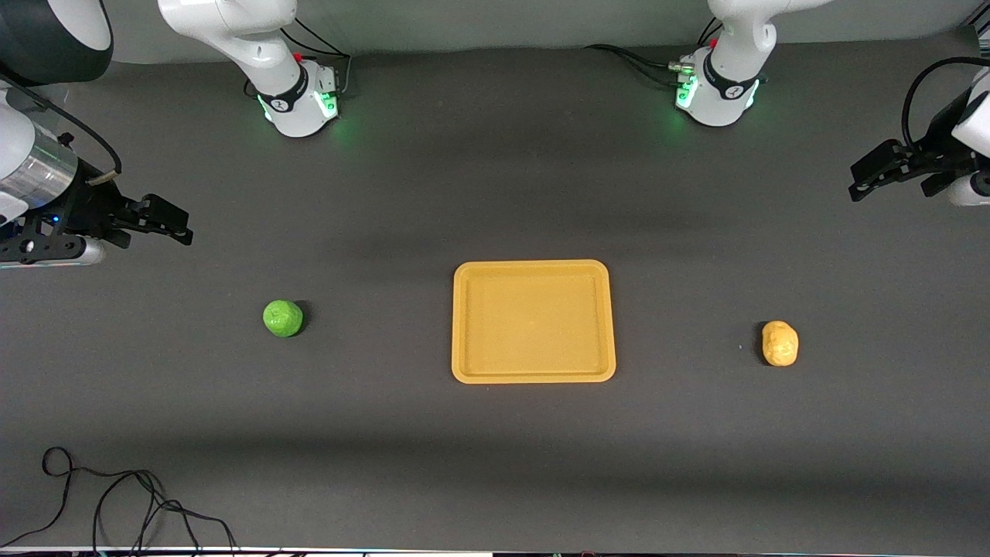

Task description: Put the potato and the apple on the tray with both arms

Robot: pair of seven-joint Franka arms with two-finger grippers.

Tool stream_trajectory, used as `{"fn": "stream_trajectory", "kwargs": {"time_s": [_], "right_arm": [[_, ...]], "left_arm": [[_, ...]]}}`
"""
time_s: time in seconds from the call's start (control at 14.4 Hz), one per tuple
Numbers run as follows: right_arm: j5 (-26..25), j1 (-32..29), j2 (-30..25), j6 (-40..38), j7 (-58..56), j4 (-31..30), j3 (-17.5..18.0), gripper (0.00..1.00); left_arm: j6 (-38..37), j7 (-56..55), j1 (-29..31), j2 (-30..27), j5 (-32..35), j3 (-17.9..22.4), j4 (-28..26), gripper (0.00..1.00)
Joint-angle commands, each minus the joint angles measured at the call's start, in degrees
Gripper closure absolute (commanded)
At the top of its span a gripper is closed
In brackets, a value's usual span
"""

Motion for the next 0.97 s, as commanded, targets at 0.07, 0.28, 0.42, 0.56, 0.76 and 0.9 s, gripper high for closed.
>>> {"fn": "stream_trajectory", "kwargs": {"time_s": [0.07,0.28,0.42,0.56,0.76,0.9], "right_arm": [[1.2,0.5,-0.9,0.9,1.4,-0.9,-0.2,0.00],[1.2,0.4,-0.6,0.6,1.8,-0.2,-0.2,0.00],[1.2,0.4,-0.6,0.6,1.7,-0.4,-0.2,0.00],[0.8,0.5,-0.6,0.6,1.6,-0.4,0.0,0.00],[0.6,0.5,-0.3,0.7,0.9,-1.1,0.2,0.00],[0.6,0.6,1.4,1.4,0.8,-1.1,0.3,0.00]], "left_arm": [[0.3,0.9,0.3,-0.3,-0.5,-0.1,-0.5,0.00],[0.4,0.9,0.4,-0.2,-0.5,-0.1,-0.5,0.00],[1.1,0.9,0.3,0.2,-0.5,0.0,-0.5,0.00],[2.9,0.9,0.3,1.7,-0.3,0.0,-0.5,0.00],[5.5,1.0,0.9,4.6,-0.2,0.1,-0.5,0.00],[7.3,1.1,0.9,6.8,-0.2,0.0,-0.4,0.00]]}}
